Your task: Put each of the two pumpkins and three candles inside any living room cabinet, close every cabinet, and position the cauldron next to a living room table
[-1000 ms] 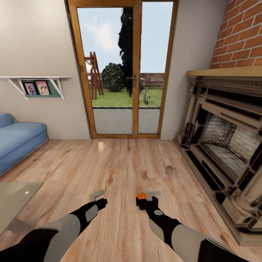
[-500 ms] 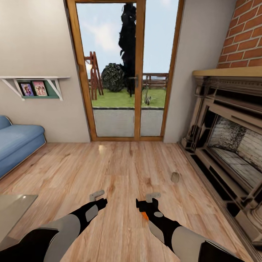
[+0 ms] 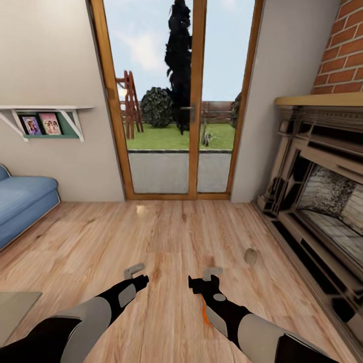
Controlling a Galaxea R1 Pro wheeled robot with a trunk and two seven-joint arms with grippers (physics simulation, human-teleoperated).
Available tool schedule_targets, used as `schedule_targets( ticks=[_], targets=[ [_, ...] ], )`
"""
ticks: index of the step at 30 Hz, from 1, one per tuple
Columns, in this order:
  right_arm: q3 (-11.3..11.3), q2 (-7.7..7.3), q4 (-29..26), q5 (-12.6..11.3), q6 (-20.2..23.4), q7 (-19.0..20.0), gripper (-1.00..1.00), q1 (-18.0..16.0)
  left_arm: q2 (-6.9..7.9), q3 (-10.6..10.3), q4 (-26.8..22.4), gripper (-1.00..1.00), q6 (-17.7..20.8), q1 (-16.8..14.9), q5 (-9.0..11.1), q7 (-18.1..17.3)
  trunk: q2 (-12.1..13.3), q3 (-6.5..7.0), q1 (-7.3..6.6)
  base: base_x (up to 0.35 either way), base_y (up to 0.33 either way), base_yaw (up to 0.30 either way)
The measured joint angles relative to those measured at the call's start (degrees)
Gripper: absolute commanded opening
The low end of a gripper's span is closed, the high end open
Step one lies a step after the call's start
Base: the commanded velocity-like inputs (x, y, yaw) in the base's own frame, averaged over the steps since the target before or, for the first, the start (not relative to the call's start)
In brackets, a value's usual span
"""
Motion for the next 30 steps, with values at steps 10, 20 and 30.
schedule_targets(
  ticks=[10,20,30],
  targets=[
    [0.0,0.00,0.0,0.0,0.0,0.0,1.00,0.1,0.00,0.0,0.0,1.00,0.0,0.0,0.0,0.0,0.0,0.00,0.00,0.316,0.082,0.000],
    [0.0,0.00,0.0,0.0,0.0,0.0,1.00,0.1,-0.31,0.0,0.0,1.00,0.0,0.0,0.0,0.0,0.0,0.00,0.00,0.314,0.154,0.000],
    [0.1,0.06,-0.1,0.0,-0.1,0.0,1.00,1.1,-0.43,0.0,0.0,1.00,0.0,0.0,0.0,0.0,0.0,0.00,0.00,0.313,0.189,0.000]
  ],
)
